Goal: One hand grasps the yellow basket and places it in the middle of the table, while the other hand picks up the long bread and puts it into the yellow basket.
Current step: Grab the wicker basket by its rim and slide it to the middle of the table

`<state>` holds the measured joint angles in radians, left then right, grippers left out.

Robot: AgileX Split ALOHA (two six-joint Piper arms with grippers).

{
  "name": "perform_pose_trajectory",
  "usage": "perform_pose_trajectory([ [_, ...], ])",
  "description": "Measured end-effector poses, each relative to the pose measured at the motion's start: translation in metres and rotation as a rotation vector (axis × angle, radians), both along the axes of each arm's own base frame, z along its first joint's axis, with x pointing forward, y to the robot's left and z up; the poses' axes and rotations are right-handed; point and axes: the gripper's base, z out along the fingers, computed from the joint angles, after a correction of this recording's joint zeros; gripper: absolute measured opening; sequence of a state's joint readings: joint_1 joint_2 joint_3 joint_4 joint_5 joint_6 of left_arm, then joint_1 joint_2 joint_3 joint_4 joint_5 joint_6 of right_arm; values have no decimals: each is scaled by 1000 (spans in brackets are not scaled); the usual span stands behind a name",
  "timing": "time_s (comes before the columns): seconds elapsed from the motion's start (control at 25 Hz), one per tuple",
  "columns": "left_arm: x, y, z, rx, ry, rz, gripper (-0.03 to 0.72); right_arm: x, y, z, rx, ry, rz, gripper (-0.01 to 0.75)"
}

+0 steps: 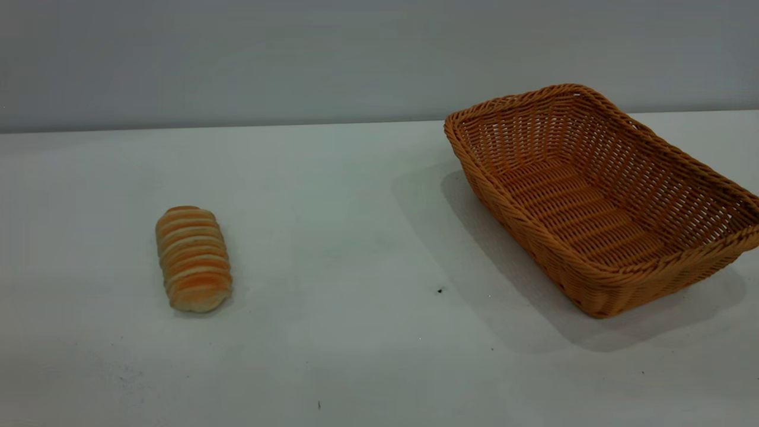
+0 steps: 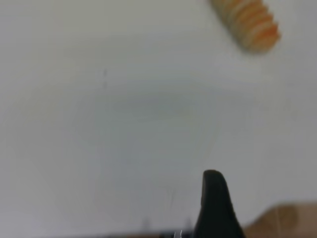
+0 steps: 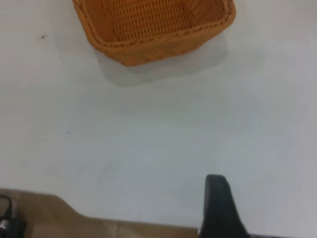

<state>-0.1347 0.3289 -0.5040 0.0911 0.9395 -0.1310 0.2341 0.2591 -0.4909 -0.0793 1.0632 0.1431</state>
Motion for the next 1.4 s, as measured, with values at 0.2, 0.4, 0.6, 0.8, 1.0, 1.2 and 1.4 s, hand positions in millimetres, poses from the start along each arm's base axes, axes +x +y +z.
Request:
perform_pose_trajectory([
  [0.2,38,-6,2,-28,-28,7,551,45,16,3,96,19,-13,521],
  [0.4,72,-13,-7,-43,18,1,551,89,31,-13,169,127,-45,521],
  [0.6,92,-16,-16,-43,42,-6,551,128,44,-37,254,203,-108,521],
  [0.8,101,-18,-19,-44,36,-10,551,158,50,-65,322,259,-194,521],
  [1.0,103,-19,-18,-61,36,-7,551,183,50,-96,395,341,-336,521],
  [1.2,103,-19,-17,-66,34,-6,551,206,55,-116,433,420,-414,521],
  [1.4,103,-19,-17,-66,35,-6,551,223,58,-124,433,438,-428,521],
])
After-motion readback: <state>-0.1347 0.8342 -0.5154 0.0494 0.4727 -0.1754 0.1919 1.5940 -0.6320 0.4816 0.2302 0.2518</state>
